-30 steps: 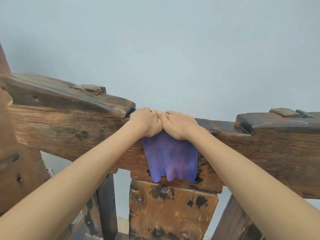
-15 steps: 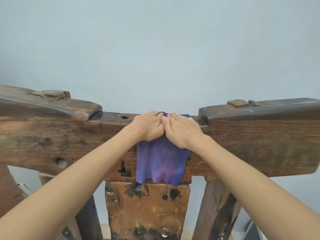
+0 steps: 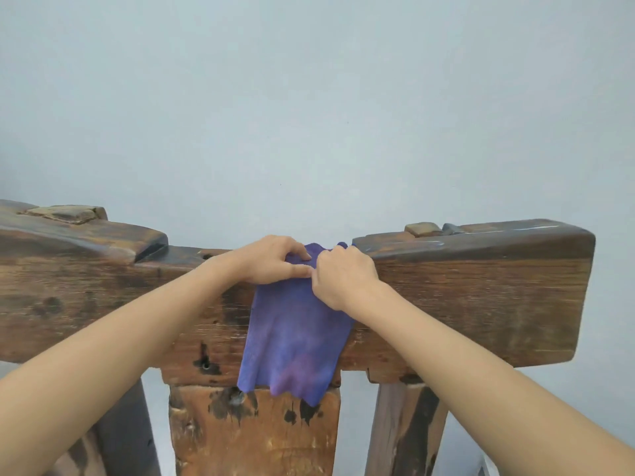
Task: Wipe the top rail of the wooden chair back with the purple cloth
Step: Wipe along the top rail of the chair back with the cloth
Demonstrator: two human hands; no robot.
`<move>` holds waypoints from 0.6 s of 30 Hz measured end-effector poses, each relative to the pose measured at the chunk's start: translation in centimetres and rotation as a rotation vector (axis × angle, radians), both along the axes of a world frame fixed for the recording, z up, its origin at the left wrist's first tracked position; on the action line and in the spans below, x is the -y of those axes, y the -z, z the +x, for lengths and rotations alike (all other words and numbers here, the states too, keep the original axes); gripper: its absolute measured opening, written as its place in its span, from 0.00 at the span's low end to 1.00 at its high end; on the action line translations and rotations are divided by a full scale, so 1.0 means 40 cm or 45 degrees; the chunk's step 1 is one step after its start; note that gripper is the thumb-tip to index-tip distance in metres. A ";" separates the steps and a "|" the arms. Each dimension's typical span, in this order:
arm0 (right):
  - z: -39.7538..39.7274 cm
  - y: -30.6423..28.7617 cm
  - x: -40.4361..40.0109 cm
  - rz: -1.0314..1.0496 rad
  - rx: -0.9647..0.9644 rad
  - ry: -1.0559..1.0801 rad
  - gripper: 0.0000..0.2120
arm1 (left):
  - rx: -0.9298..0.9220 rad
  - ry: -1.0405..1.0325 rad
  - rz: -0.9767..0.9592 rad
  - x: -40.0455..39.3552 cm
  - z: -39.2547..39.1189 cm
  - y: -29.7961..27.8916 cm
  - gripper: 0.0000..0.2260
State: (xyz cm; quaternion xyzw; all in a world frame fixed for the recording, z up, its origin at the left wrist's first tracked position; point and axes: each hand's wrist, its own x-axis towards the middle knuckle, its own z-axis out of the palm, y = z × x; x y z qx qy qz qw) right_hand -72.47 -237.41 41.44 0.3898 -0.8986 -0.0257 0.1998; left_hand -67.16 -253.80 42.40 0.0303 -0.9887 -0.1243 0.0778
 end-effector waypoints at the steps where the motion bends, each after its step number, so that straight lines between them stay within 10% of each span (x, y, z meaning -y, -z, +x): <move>1: -0.011 -0.029 -0.008 0.030 0.069 -0.012 0.15 | 0.019 -0.019 0.074 0.007 -0.003 -0.017 0.14; 5: -0.056 -0.118 -0.023 0.150 0.321 -0.016 0.08 | 0.037 -0.146 0.110 0.023 -0.036 -0.047 0.13; 11: -0.099 -0.166 -0.015 0.206 0.552 0.033 0.29 | 0.326 -0.276 0.152 0.006 -0.075 -0.083 0.31; 18: -0.090 -0.145 -0.020 0.087 0.461 -0.054 0.15 | 0.132 -0.204 0.183 -0.010 -0.064 -0.088 0.05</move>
